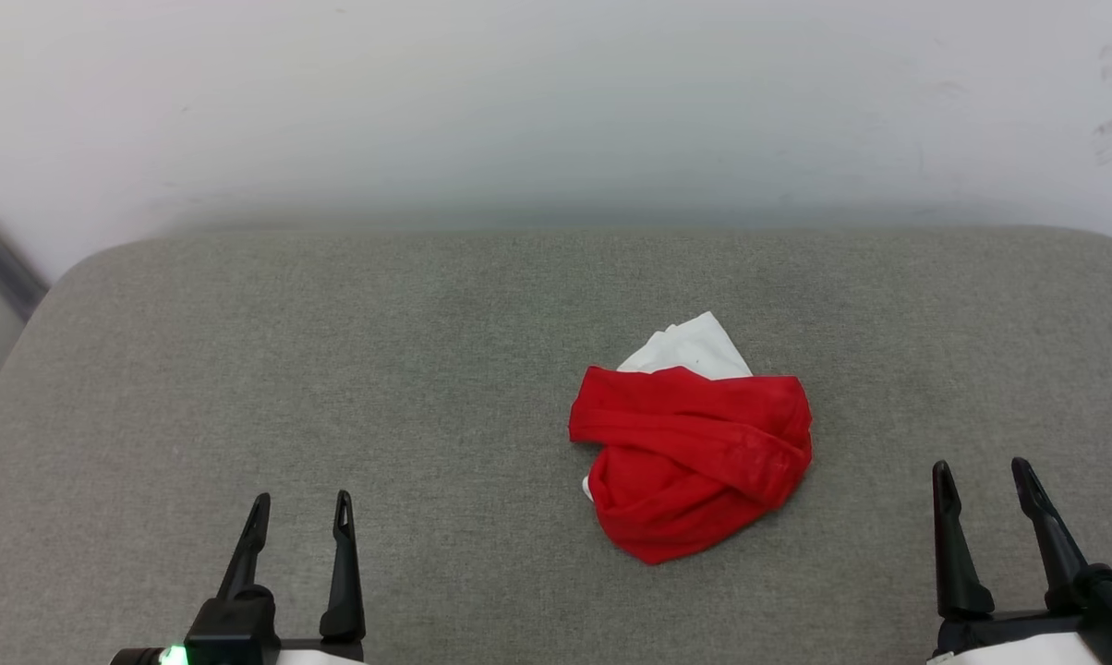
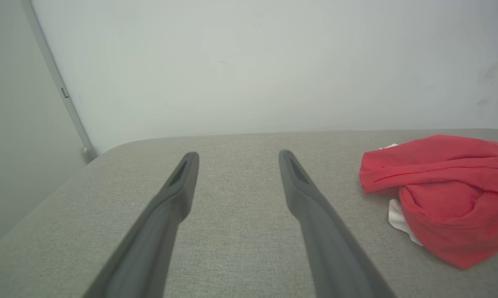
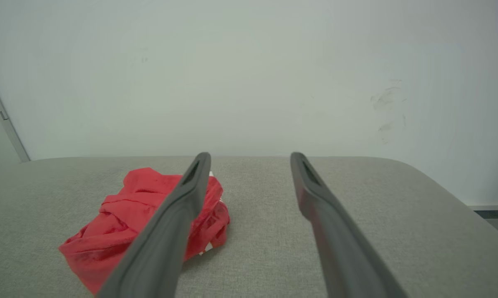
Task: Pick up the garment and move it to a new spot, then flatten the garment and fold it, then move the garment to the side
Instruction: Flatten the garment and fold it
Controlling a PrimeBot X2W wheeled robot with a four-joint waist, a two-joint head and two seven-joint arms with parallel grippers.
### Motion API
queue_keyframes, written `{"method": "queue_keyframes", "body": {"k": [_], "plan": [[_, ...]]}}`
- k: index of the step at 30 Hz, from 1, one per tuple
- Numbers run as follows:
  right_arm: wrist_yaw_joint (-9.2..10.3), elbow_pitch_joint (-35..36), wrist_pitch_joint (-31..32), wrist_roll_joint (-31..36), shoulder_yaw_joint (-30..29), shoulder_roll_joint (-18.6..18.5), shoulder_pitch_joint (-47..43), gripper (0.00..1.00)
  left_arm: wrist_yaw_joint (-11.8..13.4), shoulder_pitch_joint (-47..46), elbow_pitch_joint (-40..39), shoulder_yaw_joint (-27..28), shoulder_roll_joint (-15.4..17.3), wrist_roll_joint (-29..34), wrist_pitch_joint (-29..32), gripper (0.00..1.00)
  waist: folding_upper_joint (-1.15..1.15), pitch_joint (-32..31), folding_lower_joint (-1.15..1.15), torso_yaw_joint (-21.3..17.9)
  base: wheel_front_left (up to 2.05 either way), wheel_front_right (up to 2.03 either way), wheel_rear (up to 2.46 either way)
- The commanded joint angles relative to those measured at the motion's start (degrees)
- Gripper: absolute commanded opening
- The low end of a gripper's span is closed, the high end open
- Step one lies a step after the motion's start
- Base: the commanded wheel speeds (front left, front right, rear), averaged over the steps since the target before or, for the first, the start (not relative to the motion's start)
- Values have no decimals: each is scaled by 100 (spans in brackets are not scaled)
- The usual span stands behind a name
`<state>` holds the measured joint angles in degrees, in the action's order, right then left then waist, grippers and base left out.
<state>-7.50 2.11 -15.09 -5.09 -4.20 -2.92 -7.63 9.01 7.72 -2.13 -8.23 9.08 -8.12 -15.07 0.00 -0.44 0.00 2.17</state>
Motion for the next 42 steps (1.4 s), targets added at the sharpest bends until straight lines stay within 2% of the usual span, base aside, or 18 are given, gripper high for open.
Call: {"method": "queue_keyframes", "body": {"k": [1,10,14,21,25,30,35,42], "plan": [[2,-2,-12,-36,8,7,-79,100,-89,57,-5,93,-73,89,-15,100,0,0,0,-12,0,0,0],[2,-10,-12,-16,29,7,-42,100,-343,88,-3,308,-278,240,-15,100,0,26,0,-35,0,0,0],[2,31,-12,27,10,7,11,100,-537,-237,-44,419,-337,203,-15,100,0,72,0,-39,0,0,0],[2,111,-12,138,82,7,239,100,-1162,-1696,284,430,-66,377,-14,100,0,363,0,-159,0,0,0],[2,196,-12,228,67,7,427,100,-1404,-2795,518,318,140,476,-15,100,0,676,0,-294,0,0,0],[2,262,-12,281,19,8,634,100,-1561,-4112,1056,-14,371,530,21,100,0,1101,0,-449,0,0,0],[2,332,-12,289,10,6,856,100,-1633,-5376,1581,-541,501,287,593,100,0,1516,0,-579,0,0,0],[2,415,-12,306,40,7,1125,100,-1639,-6815,2139,-2060,820,-1029,2115,100,0,2012,0,-758,0,0,0]]}}
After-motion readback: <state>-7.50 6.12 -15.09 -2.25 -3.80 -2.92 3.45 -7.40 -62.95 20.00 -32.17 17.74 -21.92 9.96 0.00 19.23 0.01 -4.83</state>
